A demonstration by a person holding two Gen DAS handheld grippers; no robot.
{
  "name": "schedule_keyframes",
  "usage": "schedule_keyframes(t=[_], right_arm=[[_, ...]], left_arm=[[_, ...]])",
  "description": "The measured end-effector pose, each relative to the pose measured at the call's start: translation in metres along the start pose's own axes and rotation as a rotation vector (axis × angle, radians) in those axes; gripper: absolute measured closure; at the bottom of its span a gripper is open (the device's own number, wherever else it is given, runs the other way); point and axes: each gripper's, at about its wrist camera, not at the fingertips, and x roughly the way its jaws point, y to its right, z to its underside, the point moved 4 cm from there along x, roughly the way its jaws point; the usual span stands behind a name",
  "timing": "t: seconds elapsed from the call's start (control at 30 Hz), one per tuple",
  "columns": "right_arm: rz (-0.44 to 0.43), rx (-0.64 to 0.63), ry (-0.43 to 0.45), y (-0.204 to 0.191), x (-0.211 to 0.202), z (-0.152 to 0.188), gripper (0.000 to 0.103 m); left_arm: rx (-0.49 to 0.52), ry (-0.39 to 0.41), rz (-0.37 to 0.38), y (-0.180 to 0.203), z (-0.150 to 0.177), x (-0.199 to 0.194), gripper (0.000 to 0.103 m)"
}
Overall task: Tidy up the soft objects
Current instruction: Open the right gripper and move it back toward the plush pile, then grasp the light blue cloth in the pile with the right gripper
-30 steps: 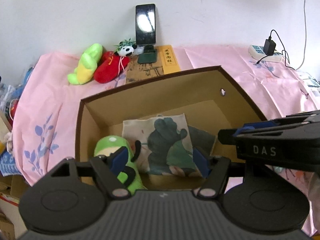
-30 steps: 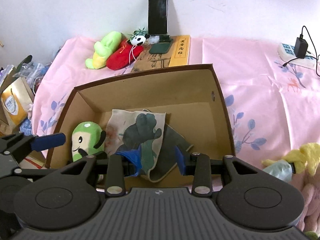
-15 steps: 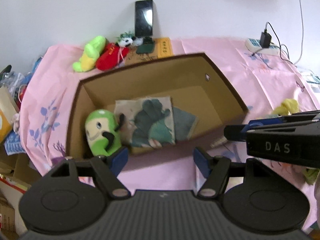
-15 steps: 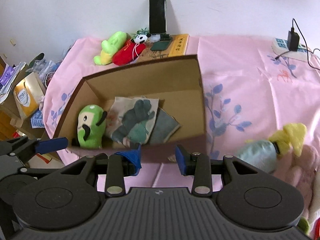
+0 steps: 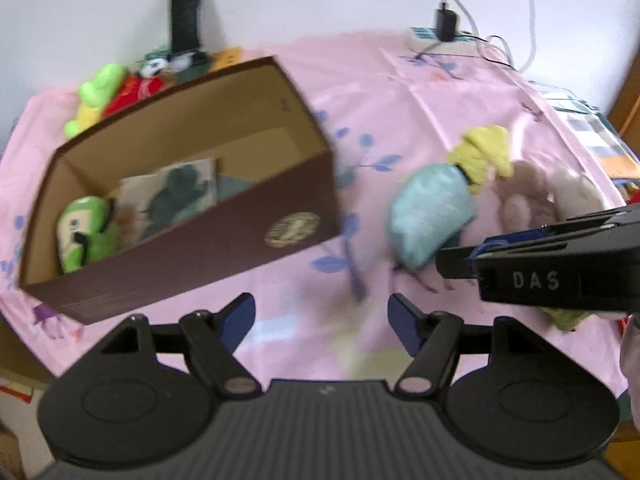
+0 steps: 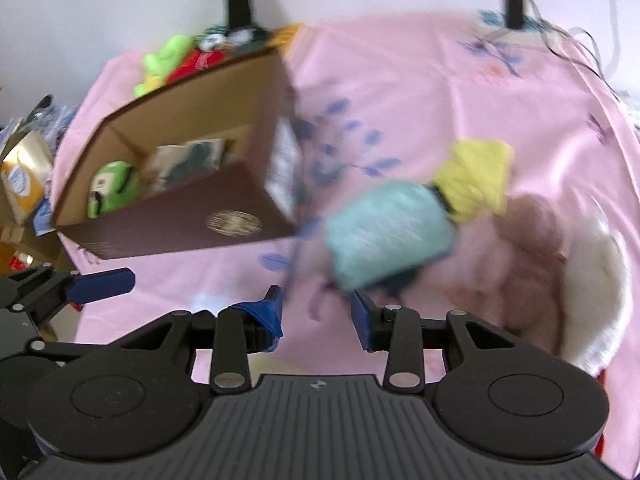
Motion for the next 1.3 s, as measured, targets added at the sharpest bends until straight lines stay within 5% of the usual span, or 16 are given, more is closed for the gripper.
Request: schedule_keyframes(t=[0.37, 0.8, 0.83, 0.9, 1.17, 1.23, 1.3], right_arm=[[-0.006, 0.134, 0.065, 0.079, 0.0, 0.003, 0.082], [-0.132, 0.172, 0.127, 0.091, 0.036, -0.025, 0.082], [-0.135, 0.181, 0.125, 0.093, 0.038, -0.026, 0.082], [-0.149, 0.203, 0.122, 0.096, 0.043, -0.028, 0.082], [-0.224, 0.227, 0.108, 0.098, 0.051, -0.028, 0.082], [-0.249, 0.24, 0.105, 0.098, 0.051, -0.029, 0.082], [-0.276, 0.252, 0.104, 0.098, 0.05, -0.029, 0.082]], left_arm=[[0.008, 0.021, 0.108, 0.046, -0.011, 0.049, 0.03], [-0.005, 0.091, 0.164, 0.055, -0.031, 0.102, 0.028], [0.001, 0.099, 0.16, 0.056, -0.032, 0.104, 0.031], [0.008, 0.105, 0.158, 0.059, -0.034, 0.107, 0.063], [-0.08, 0.103, 0.227, 0.053, -0.039, 0.102, 0.084], [-0.084, 0.116, 0.247, 0.054, -0.04, 0.097, 0.103], [-0.095, 0.121, 0.291, 0.055, -0.041, 0.091, 0.103]])
